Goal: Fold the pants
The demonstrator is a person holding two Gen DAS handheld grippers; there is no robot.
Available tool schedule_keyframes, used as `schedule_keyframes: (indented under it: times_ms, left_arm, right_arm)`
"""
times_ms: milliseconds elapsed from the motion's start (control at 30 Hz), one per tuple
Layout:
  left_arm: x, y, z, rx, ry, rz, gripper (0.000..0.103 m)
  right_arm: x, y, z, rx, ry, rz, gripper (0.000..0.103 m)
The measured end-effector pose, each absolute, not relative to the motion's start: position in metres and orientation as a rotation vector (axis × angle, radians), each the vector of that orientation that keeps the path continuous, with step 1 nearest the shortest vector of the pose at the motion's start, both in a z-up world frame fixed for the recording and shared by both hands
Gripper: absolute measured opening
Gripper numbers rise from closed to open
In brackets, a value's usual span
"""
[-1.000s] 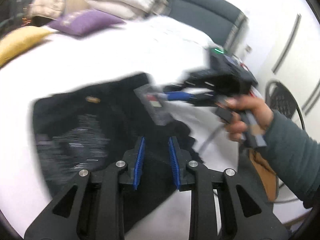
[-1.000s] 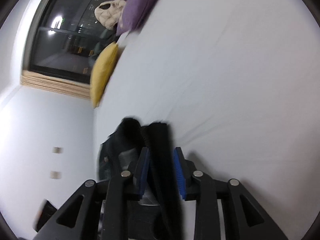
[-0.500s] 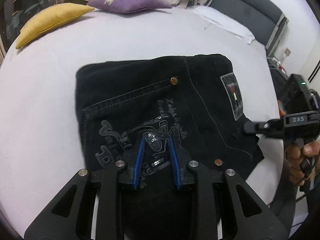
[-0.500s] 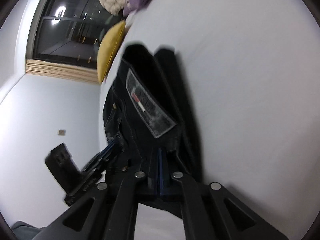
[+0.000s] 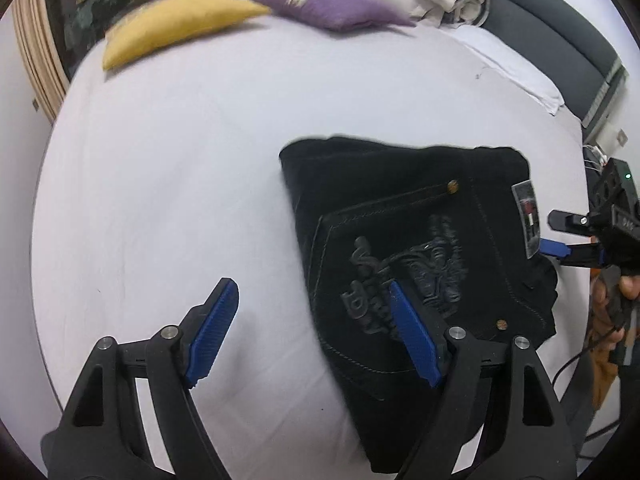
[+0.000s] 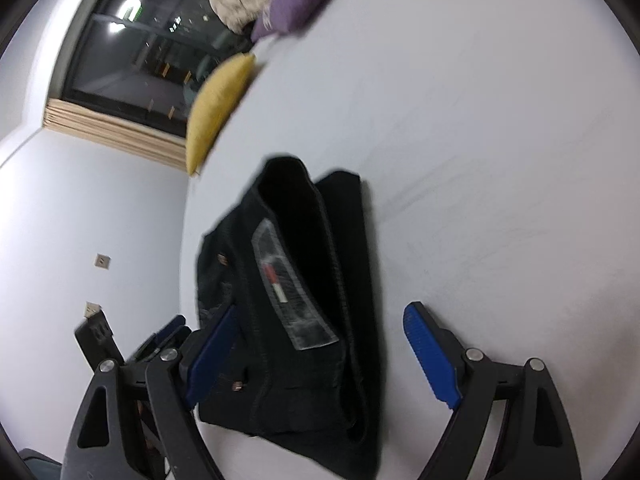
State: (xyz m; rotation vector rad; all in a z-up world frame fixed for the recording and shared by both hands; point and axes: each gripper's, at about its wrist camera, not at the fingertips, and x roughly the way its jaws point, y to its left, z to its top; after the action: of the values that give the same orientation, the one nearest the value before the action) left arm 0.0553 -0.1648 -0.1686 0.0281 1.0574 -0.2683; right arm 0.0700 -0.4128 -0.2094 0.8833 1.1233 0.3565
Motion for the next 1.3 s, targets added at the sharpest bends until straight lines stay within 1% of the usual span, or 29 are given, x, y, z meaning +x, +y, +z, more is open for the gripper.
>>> schedule_keyframes:
  times_ms: [200,267,300,333,367,400,433,467,500,533,600,633,700,967,1067,1133,1167,1200,1233,1267,1300]
  left_arm:
    - [0.067,-0.163,-0.194,-0.063,1.162,-0.318,0.077]
    - [0.07,-0.165,-0.196,-0.08,1.165,-0.329,0.077]
    - [0.072,-0.166,-0.196,-0.076,1.164,-0.334,0.076]
    - [0.074,-0.169,-0.197,-0.076,1.165,-0.348,0.075]
    - [0.076,-0.172,-0.198,-0.081,1.173,-0.375,0.058]
    - [0.077,-0.174,-0.199,-0.085,1.181,-0.389,0.049]
    - [0.078,-0.176,-0.199,-0.078,1.179,-0.386,0.046]
    - [0.079,-0.179,-0.199,-0.07,1.175,-0.397,0.037]
    - [0.079,-0.181,-0.198,-0.064,1.172,-0.401,0.032]
    - [0.079,-0.182,-0.196,-0.056,1.166,-0.406,0.03]
    - [0.079,-0.179,-0.191,-0.075,1.153,-0.413,0.023]
    - [0.078,-0.177,-0.188,-0.087,1.15,-0.415,0.022]
    - [0.077,-0.173,-0.178,-0.107,1.136,-0.421,0.019]
    - [0.078,-0.142,-0.105,-0.067,1.031,-0.405,0.018]
    - [0.094,-0.126,-0.098,-0.052,1.012,-0.383,0.019]
    - [0.108,-0.116,-0.105,-0.046,1.019,-0.378,0.019]
    - [0.117,-0.116,-0.116,-0.041,1.03,-0.377,0.021]
    - [0.124,-0.112,-0.124,-0.034,1.041,-0.375,0.026]
    - [0.13,-0.113,-0.141,-0.013,1.061,-0.366,0.027]
    - [0.136,-0.115,-0.161,-0.001,1.094,-0.348,0.032]
    - [0.138,-0.112,-0.175,-0.004,1.12,-0.325,0.049]
  right_arm:
    - [0.083,-0.398,-0.209,0.859,1.133,0.39,0.085]
    - [0.083,-0.397,-0.208,0.816,1.159,0.408,0.076]
    - [0.086,-0.391,-0.208,0.782,1.18,0.408,0.069]
    - [0.086,-0.387,-0.207,0.754,1.19,0.404,0.065]
    - [0.086,-0.386,-0.206,0.734,1.193,0.4,0.06]
    - [0.085,-0.386,-0.205,0.712,1.199,0.386,0.049]
    - [0.084,-0.387,-0.204,0.704,1.201,0.374,0.043]
    - [0.082,-0.386,-0.202,0.695,1.197,0.363,0.04]
    - [0.08,-0.38,-0.196,0.667,1.19,0.353,0.035]
    - [0.078,-0.373,-0.188,0.622,1.179,0.339,0.03]
    - [0.076,-0.363,-0.173,0.573,1.164,0.311,0.026]
    - [0.074,-0.359,-0.166,0.55,1.155,0.3,0.025]
    - [0.072,-0.353,-0.152,0.528,1.127,0.295,0.024]
    - [0.081,-0.317,-0.087,0.534,1.019,0.36,0.022]
    - [0.096,-0.314,-0.086,0.546,1.001,0.353,0.022]
    - [0.11,-0.309,-0.096,0.57,1.005,0.337,0.022]
    - [0.114,-0.311,-0.106,0.577,1.015,0.313,0.022]
    - [0.117,-0.314,-0.117,0.591,1.03,0.293,0.023]
    - [0.116,-0.322,-0.133,0.609,1.06,0.266,0.029]
    - [0.118,-0.327,-0.153,0.619,1.111,0.218,0.038]
    - [0.117,-0.335,-0.176,0.629,1.19,0.125,0.058]
